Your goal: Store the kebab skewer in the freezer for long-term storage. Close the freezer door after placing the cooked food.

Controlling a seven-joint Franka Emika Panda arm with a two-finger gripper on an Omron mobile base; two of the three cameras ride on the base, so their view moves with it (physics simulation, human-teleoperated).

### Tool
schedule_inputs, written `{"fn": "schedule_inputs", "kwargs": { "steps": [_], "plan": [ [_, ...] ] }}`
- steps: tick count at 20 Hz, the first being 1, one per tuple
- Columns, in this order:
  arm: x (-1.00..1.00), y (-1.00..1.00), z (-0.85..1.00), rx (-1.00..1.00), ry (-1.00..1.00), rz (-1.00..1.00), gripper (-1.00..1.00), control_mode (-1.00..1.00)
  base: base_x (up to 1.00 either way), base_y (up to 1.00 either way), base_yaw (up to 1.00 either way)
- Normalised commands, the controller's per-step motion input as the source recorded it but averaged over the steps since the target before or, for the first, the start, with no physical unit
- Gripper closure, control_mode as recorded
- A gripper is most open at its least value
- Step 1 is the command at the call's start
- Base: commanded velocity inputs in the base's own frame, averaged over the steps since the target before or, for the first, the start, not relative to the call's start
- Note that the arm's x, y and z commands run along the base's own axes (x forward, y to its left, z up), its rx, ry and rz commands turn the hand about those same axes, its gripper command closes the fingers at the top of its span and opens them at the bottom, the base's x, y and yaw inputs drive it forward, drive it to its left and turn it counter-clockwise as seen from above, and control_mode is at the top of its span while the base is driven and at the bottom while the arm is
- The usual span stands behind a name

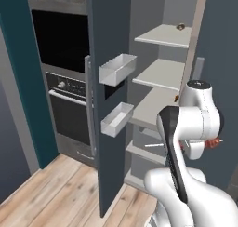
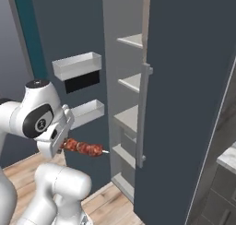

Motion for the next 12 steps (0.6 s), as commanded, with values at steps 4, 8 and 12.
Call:
{"fn": "schedule_inputs", "kwargs": {
  "steps": [4,8,12],
  "plan": [
    [0.00,0.00,0.00,0.00,0.00,0.00,1.00,1.00,0.54,0.10,-0.15],
    [0.00,0.00,0.00,0.00,0.00,0.00,1.00,1.00,0.54,0.23,-0.20],
    [0.00,0.00,0.00,0.00,0.00,0.00,1.00,1.00,0.27,0.31,-0.14]
  ]
}}
